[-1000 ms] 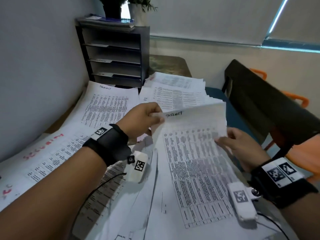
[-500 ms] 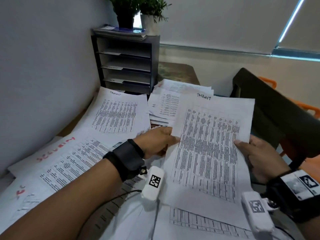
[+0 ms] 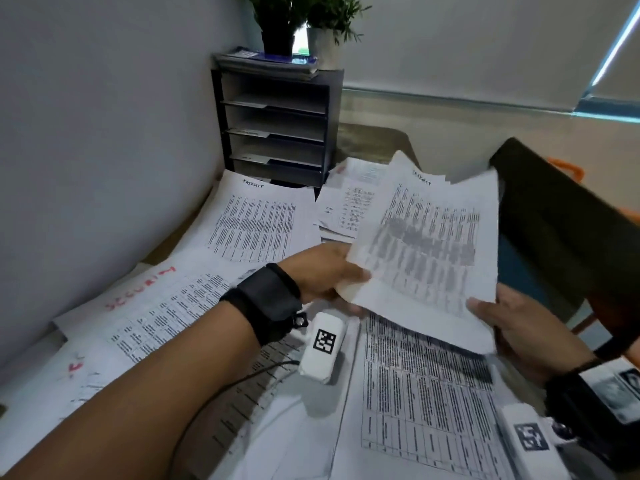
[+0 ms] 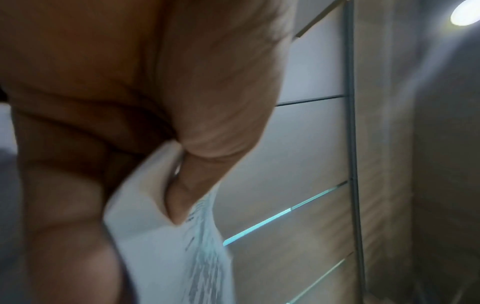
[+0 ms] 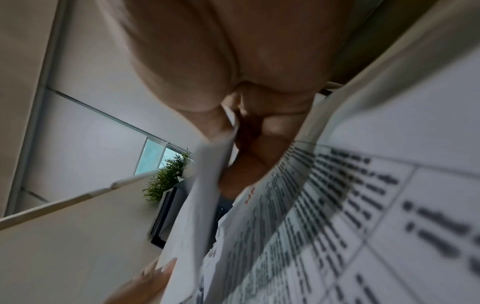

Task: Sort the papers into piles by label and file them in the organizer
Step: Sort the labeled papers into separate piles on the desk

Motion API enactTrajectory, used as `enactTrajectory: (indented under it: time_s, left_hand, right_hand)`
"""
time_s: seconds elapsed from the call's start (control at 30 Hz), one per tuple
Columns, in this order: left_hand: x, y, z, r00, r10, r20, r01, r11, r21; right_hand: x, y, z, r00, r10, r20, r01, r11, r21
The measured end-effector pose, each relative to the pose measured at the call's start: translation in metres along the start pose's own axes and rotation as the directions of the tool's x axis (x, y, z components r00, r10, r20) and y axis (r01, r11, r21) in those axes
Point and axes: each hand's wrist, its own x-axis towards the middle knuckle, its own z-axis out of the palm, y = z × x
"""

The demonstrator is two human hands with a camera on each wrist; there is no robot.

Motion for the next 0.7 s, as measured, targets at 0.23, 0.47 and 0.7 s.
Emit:
enactTrajectory:
  time_s: [0.23, 0.47, 0.7]
  left_hand:
    - [-0.013, 0.011, -0.078, 0.721, 0.200, -0.664, -0.058, 0.972, 0.229]
    - [-0.034, -0.002, -0.128, 0.603, 0.086, -0.793, 0.539, 0.688, 0.485]
    - [-0.044, -0.012, -0.164, 0.519, 0.155, -0.840, 0.491, 0.751, 0.442]
  right_hand:
    - [0.000, 0.001, -0.006, 0.996, 0.080, 0.035, -0.079, 0.997, -0.025]
    - [0.000, 0.002, -0.005, 0.993, 0.096, 0.064, -0.090, 0.992, -0.085]
    - [-0.001, 0.002, -0.006, 0.993, 0.096, 0.068, -0.088, 0.990, -0.110]
